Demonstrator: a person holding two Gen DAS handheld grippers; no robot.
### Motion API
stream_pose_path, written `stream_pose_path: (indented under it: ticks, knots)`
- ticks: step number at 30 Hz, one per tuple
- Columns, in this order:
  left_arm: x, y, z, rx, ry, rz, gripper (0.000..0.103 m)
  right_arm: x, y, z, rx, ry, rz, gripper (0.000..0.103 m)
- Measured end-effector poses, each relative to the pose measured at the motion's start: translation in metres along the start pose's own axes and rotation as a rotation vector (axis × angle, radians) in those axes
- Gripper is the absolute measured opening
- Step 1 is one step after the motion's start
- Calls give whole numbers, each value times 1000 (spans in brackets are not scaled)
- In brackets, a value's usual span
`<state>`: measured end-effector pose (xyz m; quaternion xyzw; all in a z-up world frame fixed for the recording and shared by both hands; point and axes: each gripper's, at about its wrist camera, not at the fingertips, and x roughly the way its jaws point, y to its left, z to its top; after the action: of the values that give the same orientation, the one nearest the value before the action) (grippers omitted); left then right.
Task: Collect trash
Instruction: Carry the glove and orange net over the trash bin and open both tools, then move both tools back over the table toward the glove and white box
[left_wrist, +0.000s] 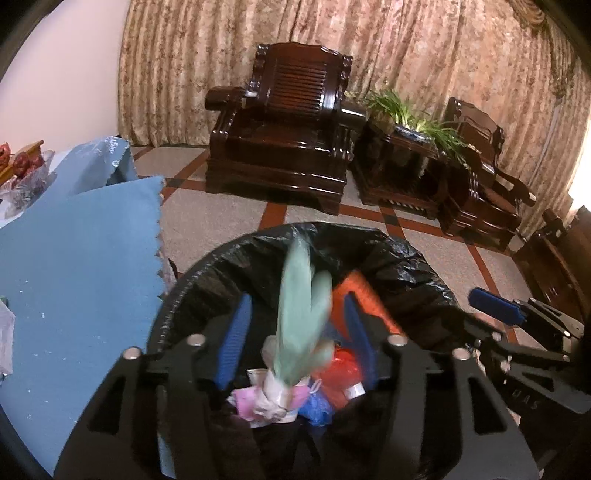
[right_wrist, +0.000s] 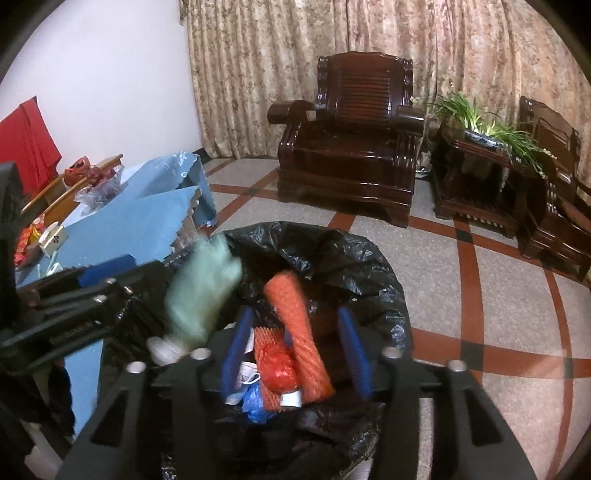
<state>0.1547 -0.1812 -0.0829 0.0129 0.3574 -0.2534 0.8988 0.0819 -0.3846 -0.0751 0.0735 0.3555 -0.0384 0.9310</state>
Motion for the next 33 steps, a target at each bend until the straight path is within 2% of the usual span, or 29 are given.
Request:
stream_pose_path:
  ticks: [1, 3, 6, 12, 18, 33]
  knots:
    - [-2, 2, 1, -3, -5, 2, 60, -2, 1, -1, -3, -4, -3, 62]
    - [-10, 8, 2, -11, -18, 13, 71, -6, 4, -2, -10, -20, -13, 82]
    - [-25, 22, 0, -32, -44, 35, 78, -12, 9, -1, -20, -43, -16, 98]
    - [-64, 59, -4, -73, -104, 114, 86, -23, 30, 6, -37, -83, 32, 97]
    - [-103, 96, -11, -106, -151, 188, 88, -24, 60, 11, -68, -97, 82, 97]
    - [-185, 213, -46, -240, -204, 414, 89, -6, 183, 27, -189, -130, 234, 97]
